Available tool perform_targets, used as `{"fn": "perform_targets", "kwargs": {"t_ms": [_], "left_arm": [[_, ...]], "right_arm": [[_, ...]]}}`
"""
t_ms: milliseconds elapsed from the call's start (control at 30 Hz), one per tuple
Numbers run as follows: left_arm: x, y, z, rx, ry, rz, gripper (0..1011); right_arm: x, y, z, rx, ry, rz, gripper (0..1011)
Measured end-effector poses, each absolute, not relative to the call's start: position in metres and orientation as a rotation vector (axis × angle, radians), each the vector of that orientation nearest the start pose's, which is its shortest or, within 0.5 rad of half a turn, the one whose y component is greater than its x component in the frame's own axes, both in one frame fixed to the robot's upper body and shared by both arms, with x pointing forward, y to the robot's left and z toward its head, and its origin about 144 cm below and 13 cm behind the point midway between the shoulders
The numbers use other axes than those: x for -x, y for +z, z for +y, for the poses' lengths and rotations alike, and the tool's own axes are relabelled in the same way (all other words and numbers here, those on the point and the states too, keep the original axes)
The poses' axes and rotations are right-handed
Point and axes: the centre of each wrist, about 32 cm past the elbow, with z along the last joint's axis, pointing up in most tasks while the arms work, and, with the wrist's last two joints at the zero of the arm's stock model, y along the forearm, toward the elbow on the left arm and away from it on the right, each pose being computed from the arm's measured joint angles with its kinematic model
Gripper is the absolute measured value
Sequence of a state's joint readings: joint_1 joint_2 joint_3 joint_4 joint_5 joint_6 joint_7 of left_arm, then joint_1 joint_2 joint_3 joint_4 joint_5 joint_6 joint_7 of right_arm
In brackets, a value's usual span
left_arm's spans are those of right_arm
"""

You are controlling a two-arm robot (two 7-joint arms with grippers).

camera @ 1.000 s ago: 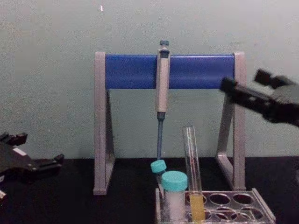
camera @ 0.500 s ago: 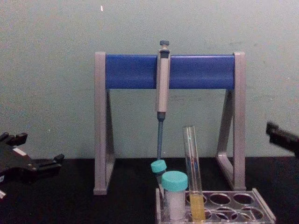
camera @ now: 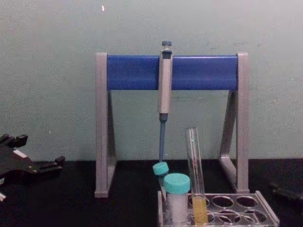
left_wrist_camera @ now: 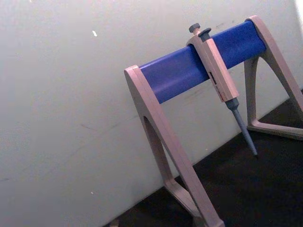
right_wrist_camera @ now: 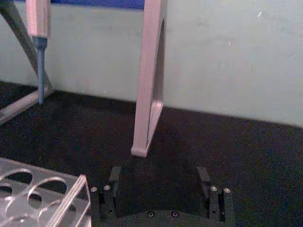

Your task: Pick up the test tube from the test tube rack, shake it, then place it back into the test tube rack.

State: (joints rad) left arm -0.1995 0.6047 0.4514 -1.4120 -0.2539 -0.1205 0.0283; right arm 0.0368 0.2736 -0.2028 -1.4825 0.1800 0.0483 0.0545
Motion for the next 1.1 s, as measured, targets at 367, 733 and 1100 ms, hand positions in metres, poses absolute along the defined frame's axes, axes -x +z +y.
{"fn": "perform_targets", "kwargs": {"t_ms": [367, 733, 1100], "left_arm": [[-0.4886, 1.1398, 0.3097, -0.304, 1.248, -0.285, 1001], [-0.4886, 1.1398, 0.3096, -0.304, 1.248, -0.285, 1001], [-0.4886, 1.1398, 0.3097, -0.304, 1.248, -0.285, 1001]], "right_arm": [[-0.4653, 1.1148, -0.2526, 0.225, -1.32, 0.087, 1000], [-0.4651, 1.1148, -0.2525, 0.225, -1.319, 0.084, 1000], [-0.465, 1.1151, -0.2524, 0.224, -1.318, 0.082, 1000]]}}
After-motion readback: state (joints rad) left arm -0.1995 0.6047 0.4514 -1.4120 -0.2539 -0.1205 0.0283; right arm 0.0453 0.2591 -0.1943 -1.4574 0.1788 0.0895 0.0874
